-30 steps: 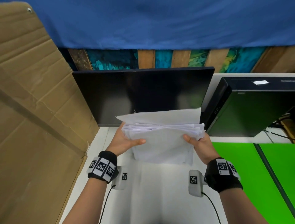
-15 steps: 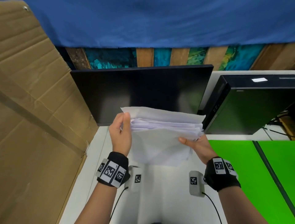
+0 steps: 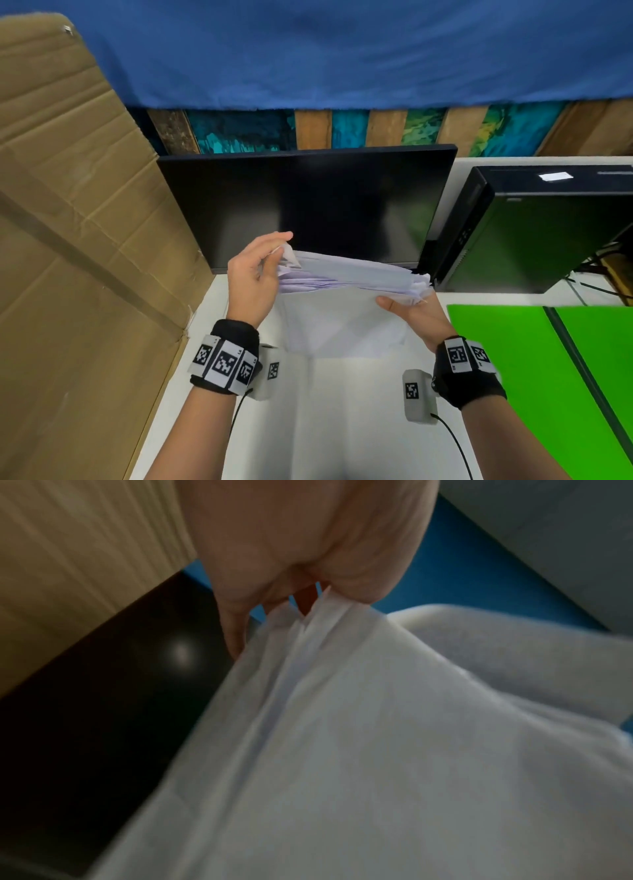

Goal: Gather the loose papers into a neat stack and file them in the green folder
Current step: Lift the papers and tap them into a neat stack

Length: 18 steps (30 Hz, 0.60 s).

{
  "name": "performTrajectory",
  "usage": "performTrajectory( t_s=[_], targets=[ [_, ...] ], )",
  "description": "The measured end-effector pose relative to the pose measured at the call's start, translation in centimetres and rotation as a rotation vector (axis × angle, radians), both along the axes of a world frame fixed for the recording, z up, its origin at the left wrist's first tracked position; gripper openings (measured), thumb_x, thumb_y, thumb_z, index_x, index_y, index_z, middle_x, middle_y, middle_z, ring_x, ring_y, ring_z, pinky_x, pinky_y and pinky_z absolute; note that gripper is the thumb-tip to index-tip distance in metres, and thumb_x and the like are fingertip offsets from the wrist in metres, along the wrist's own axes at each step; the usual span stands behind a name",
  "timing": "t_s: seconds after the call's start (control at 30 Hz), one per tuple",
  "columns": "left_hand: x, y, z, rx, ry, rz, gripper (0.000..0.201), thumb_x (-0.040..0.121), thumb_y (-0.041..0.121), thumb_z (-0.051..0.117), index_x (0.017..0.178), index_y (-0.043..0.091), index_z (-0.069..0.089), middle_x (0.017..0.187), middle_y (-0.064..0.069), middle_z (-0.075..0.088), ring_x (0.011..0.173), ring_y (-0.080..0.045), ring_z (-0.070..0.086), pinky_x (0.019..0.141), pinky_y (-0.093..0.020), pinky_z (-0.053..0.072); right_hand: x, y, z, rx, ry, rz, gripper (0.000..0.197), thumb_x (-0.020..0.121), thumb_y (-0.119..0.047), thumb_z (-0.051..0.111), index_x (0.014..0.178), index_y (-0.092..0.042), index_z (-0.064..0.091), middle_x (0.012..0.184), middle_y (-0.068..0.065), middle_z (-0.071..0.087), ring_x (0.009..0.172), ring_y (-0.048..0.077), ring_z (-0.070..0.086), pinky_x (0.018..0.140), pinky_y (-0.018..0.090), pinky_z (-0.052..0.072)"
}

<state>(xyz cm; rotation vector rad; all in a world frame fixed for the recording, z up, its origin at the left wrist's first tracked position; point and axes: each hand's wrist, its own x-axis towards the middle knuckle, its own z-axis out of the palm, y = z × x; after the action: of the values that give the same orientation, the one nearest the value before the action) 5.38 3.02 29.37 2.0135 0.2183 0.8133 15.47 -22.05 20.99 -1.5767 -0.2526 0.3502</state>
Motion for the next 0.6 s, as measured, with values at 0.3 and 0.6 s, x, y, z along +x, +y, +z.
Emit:
performTrajectory(
  t_s=[0.3, 0.6],
  targets=[
    [0.2, 1.2, 1.0, 0.101, 0.091, 0.208, 0.024, 0.092, 0.012, 0.052, 0.104, 0.009, 0.074, 0.107, -0.004, 0.072, 0.084, -0.011, 0.061, 0.075, -0.016, 0.049, 0.2, 0.9, 1.5, -0.028, -0.117, -0.038, 0.020, 0.077, -0.007, 0.074, 0.093, -0.020, 0.076, 0.090, -0.013, 0.077, 0.092, 0.005, 0.071, 0.090, 0.029, 0.054],
    [0.6, 1.6, 0.3, 0.099, 0.209, 0.103, 0.025, 0.092, 0.010, 0.049, 0.080, 0.002, 0.070, 0.076, -0.015, 0.068, 0.067, -0.017, 0.056, 0.065, -0.024, 0.044, 0.3, 1.5, 1.8, -0.055, -0.118, -0.021, 0.024, 0.077, -0.010, 0.075, 0.100, -0.017, 0.075, 0.101, -0.002, 0.076, 0.097, 0.009, 0.070, 0.093, 0.034, 0.053]
  ],
)
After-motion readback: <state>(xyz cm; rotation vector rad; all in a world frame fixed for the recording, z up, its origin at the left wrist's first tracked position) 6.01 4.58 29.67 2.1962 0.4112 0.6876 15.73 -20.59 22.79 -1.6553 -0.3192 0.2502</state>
